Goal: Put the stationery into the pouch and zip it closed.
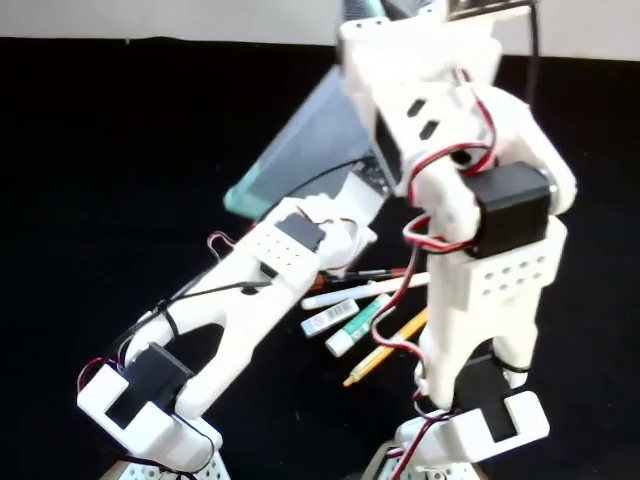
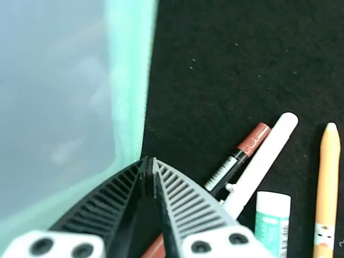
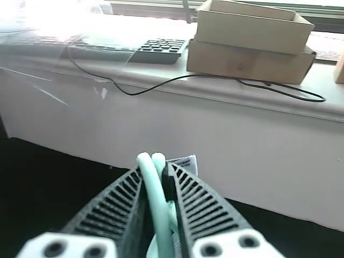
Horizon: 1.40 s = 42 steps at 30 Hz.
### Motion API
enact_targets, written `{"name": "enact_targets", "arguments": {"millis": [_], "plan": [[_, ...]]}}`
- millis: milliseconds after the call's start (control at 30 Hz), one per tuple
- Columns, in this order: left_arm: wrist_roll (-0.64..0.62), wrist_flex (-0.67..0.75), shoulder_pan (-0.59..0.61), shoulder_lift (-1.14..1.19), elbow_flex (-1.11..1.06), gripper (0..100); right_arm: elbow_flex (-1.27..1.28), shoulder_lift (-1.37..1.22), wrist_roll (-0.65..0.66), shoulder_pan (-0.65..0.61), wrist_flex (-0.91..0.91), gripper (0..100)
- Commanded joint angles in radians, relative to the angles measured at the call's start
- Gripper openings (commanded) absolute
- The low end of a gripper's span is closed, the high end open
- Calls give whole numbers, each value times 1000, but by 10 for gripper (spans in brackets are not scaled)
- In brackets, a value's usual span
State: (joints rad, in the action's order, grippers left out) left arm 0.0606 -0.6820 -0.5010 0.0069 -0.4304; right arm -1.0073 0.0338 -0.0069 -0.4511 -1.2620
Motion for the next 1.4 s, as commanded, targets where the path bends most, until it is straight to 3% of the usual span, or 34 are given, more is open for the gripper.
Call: {"name": "enact_targets", "arguments": {"millis": [0,567,767,900,1100,1367], "plan": [[3,12,-1,-44,-5,7,-25,4,0,-45,7,11],[3,12,120,-76,-243,7,-19,2,0,-142,-73,11],[3,3,119,-377,-341,7,-18,1,0,-139,-73,11],[9,-147,124,-687,-401,7,-16,-1,0,-139,-74,11],[9,-384,308,-1020,-409,7,-16,-1,0,-139,-76,11],[9,-505,552,-1084,-220,9,-16,-1,-3,-139,-94,10]]}}
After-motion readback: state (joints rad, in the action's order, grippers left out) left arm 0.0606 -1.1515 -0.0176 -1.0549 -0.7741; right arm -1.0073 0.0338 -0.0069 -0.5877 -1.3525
